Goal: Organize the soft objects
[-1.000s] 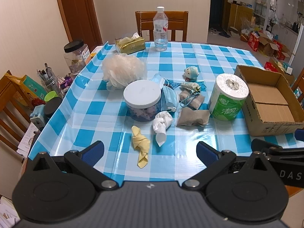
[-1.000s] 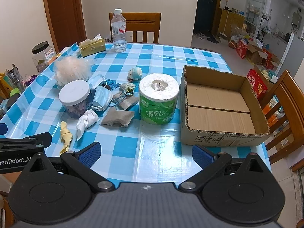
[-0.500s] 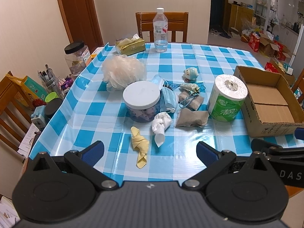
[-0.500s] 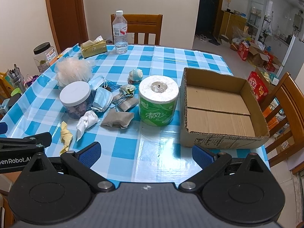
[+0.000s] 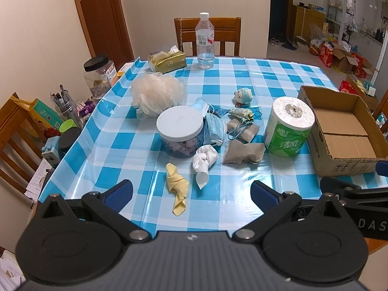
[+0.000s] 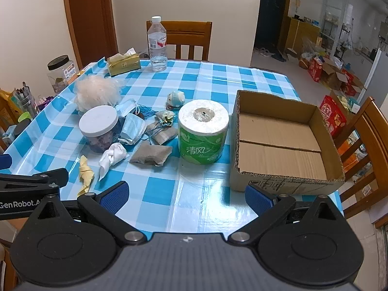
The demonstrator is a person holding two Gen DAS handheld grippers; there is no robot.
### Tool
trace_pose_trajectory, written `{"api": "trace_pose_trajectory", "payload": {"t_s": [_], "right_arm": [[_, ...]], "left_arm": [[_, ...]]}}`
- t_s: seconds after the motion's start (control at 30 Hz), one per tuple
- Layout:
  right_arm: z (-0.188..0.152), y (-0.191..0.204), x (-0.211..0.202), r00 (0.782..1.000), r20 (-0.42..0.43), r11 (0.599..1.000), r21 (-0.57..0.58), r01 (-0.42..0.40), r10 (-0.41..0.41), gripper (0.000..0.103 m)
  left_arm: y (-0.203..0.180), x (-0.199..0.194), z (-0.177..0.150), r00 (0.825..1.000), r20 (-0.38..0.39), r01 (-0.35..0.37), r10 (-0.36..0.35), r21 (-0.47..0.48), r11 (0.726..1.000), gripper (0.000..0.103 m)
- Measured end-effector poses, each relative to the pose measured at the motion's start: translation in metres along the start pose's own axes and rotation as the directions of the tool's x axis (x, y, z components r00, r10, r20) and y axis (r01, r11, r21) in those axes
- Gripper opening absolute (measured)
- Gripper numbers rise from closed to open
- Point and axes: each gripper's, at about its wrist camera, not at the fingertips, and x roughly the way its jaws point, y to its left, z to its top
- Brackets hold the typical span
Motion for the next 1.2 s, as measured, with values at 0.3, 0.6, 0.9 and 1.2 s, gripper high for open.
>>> {"api": "trace_pose_trajectory", "payload": {"t_s": [0.3, 0.6, 0.9, 1.2], "right_arm": [[0.001, -0.004, -0.004, 1.000, 0.017, 1.000, -0.011, -0.011, 0.011, 0.103], [0.003, -0.002, -0.003, 0.999, 0.029, 1.000, -0.024, -0.017, 0.017, 0.103], [0.004, 0.003, 0.002, 0.999, 0.044, 0.999, -0.036, -0.028, 0.030, 0.103], [0.002, 0.017, 0.018, 0.997, 0.052, 0.996, -0.079, -0.045, 0.050, 0.103]], "left_arm": [[-0.007, -0.001, 0.000, 1.000, 0.011, -0.009, 0.009, 0.006, 1.000, 0.102], [-0.008, 0.009, 0.000, 1.000, 0.029, 0.009, -0.010, 0.033, 0.999, 0.102], [0.001, 0.022, -0.002, 0.995, 0.062, 0.072, -0.075, 0.054, 0.996, 0.102], [0.010, 0.046, -0.009, 0.990, 0.092, 0.099, -0.109, 0.102, 0.990, 0.102]]}}
